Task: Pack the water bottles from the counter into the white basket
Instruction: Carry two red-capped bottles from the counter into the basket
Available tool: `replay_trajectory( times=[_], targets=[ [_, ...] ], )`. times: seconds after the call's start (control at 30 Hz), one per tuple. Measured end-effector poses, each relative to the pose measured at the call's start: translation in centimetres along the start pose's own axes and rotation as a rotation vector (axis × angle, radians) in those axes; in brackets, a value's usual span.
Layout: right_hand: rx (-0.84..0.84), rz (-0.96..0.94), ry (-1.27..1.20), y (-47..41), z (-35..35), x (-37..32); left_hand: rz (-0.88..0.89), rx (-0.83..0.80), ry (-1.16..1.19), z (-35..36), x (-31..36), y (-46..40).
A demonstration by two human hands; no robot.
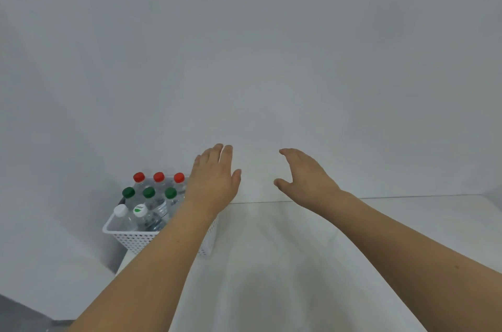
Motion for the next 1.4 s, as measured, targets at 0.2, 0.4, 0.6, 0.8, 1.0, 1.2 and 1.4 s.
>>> replay_trajectory(
  times=[0.2,0.4,0.6,0.8,1.0,1.2,1.4],
  targets=[
    [0.018,-0.004,0.033,1.3,-4.2,4.1,-0.001,-0.009,-0.003,-0.1,5.4,-1.1],
    [0.042,-0.010,0.038,3.7,-9.8,9.8,-0.007,0.002,0.002,-1.1,13.6,-0.9],
    [-0.006,-0.002,0.033,7.9,-15.0,17.6,-0.025,0.035,0.032,-2.5,23.5,0.3],
    [-0.046,0.027,0.051,10.6,-18.1,23.3,-0.027,0.025,0.113,-2.3,30.3,1.3],
    [-0.141,0.097,0.113,13.0,-19.7,31.3,-0.088,-0.031,0.213,0.1,36.7,1.8],
    [-0.278,0.203,0.144,16.2,-23.0,43.0,-0.133,-0.143,0.240,3.2,45.5,2.9],
    [-0.487,0.356,0.162,20.4,-24.1,54.6,-0.177,-0.492,0.480,8.4,57.1,4.8]
  ],
)
Point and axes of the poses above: each hand's wrist, its own y-axis away from the middle knuckle, its own z-axis out of the palm, x = y × z, the point moved 10 cm from there along -y, towards the middle knuckle, and after that the axes turned 8 degrees about x, right-handed, at the moved point
